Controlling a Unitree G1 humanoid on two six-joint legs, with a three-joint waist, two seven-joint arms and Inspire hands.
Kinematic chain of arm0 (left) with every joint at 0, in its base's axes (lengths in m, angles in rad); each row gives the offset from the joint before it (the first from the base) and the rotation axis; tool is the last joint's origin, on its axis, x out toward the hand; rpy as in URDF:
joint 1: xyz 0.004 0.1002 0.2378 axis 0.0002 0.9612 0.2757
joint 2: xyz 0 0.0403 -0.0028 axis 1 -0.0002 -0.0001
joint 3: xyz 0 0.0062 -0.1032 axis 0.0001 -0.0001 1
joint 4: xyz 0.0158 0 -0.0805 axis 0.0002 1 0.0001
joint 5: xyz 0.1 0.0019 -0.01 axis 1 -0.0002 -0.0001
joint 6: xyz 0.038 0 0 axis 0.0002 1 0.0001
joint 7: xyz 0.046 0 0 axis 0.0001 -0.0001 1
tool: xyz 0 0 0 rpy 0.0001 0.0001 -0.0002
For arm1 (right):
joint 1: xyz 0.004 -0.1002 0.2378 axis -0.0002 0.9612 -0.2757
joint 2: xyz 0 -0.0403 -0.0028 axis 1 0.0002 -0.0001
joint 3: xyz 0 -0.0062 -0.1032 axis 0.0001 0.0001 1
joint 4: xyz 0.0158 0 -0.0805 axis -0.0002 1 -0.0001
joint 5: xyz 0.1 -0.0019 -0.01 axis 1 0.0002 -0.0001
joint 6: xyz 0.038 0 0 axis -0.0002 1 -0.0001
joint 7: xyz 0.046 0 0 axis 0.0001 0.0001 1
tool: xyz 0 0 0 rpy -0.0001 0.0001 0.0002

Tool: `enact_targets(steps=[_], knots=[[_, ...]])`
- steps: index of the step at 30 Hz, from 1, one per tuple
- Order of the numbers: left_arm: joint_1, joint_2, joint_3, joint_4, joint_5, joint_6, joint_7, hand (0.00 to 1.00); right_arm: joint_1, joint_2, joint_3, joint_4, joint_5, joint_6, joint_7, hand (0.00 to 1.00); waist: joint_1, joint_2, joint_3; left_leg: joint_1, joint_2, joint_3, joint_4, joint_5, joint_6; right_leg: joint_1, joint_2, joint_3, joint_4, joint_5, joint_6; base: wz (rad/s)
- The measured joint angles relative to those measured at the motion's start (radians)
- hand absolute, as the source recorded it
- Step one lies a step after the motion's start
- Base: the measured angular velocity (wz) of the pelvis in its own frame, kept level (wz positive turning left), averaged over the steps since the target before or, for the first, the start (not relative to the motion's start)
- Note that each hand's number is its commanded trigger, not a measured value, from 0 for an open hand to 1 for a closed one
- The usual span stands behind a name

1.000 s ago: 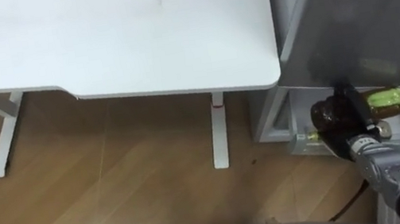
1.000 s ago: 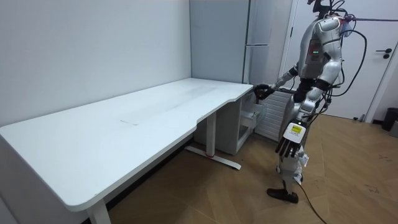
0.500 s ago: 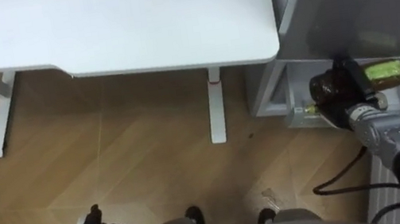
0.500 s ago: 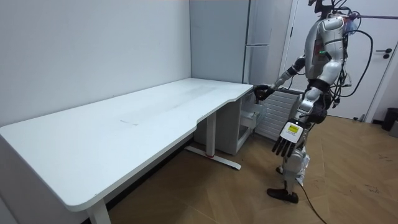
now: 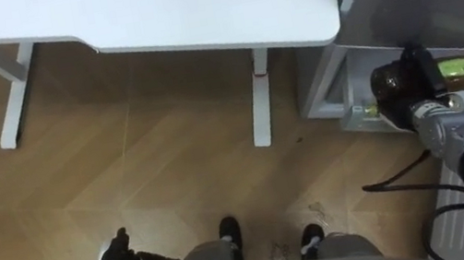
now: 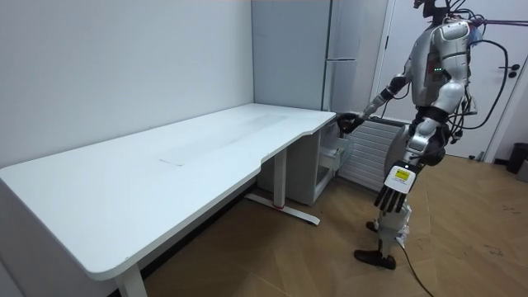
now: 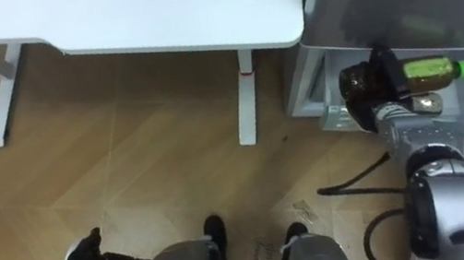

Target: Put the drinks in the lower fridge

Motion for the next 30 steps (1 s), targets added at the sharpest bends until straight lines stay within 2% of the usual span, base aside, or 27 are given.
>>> enact_targets(steps=[1,3,5,7,9,13,17,20,24,30], knots=[[-0.002,0.000,0.000,0.002,0.000,-0.002,0.000,0.00,0.001,0.003,0.002,0.000,0.002,-0.007,0.002,1.00,0.003,-0.001,-0.0008,0.000,0.001,0.002,-0.002,0.001,0.000,-0.001,0.000,0.000,-0.001,0.002,-0.001,-0.05],[-0.013,0.000,-0.004,0.016,0.000,-0.006,0.002,0.00,0.003,0.028,0.003,-0.005,-0.001,-0.046,0.008,1.00,0.004,-0.003,-0.0020,-0.001,0.002,0.003,-0.003,0.004,-0.001,-0.005,0.000,-0.001,0.000,0.005,-0.003,-0.02],[-0.024,-0.001,-0.007,0.017,-0.007,-0.014,0.002,0.00,0.011,0.036,0.007,-0.012,-0.003,-0.059,-0.013,1.00,0.009,-0.002,-0.0029,0.000,0.002,0.004,-0.004,0.006,-0.002,-0.006,0.001,0.000,-0.001,0.006,0.000,0.02],[-0.034,-0.001,-0.013,0.017,-0.006,-0.032,0.003,0.00,0.066,0.043,0.047,-0.058,0.002,-0.084,-0.019,1.00,0.037,-0.001,-0.0042,0.002,0.002,0.004,-0.008,0.006,-0.002,-0.005,0.002,0.001,-0.002,0.008,0.002,0.00],[-0.029,-0.002,-0.013,0.018,-0.008,-0.068,0.004,0.00,0.143,0.065,0.082,-0.100,0.008,-0.095,-0.011,1.00,0.059,-0.001,-0.0052,0.013,0.003,0.017,-0.026,0.011,0.003,0.002,0.002,0.011,-0.002,0.010,-0.004,-0.05],[-0.009,-0.005,-0.018,0.028,-0.030,-0.114,0.026,0.00,0.267,0.117,0.154,-0.180,0.033,-0.117,0.002,1.00,0.061,0.004,-0.0079,0.019,0.001,0.022,-0.044,0.012,0.003,0.003,0.000,0.013,-0.007,0.004,-0.004,-0.02],[-0.014,-0.022,-0.035,0.059,-0.048,-0.157,0.034,0.00,0.342,0.143,0.222,-0.179,0.038,-0.129,0.037,1.00,0.060,0.005,-0.0080,0.019,0.001,0.027,-0.053,0.008,-0.001,0.004,0.001,0.012,-0.017,-0.003,-0.004,0.00],[-0.022,-0.033,-0.035,0.076,-0.051,-0.179,0.034,0.00,0.357,0.149,0.223,-0.179,0.042,-0.133,0.056,1.00,0.055,0.005,-0.0079,0.020,0.001,0.033,-0.058,0.005,-0.001,0.002,0.001,0.013,-0.020,-0.006,-0.004,-0.01],[-0.032,-0.036,-0.035,0.094,-0.066,-0.200,0.034,0.00,0.356,0.149,0.223,-0.195,0.047,-0.161,0.078,1.00,0.054,0.006,-0.0078,0.020,0.003,0.042,-0.058,-0.001,0.000,0.002,0.001,0.016,-0.023,-0.008,-0.003,-0.02],[-0.031,-0.038,-0.035,0.109,-0.066,-0.206,0.034,0.00,0.354,0.151,0.223,-0.200,0.045,-0.163,0.097,1.00,0.056,0.008,-0.0064,0.021,0.003,0.045,-0.059,-0.005,0.001,0.008,0.001,0.014,-0.033,-0.009,-0.002,0.01]])
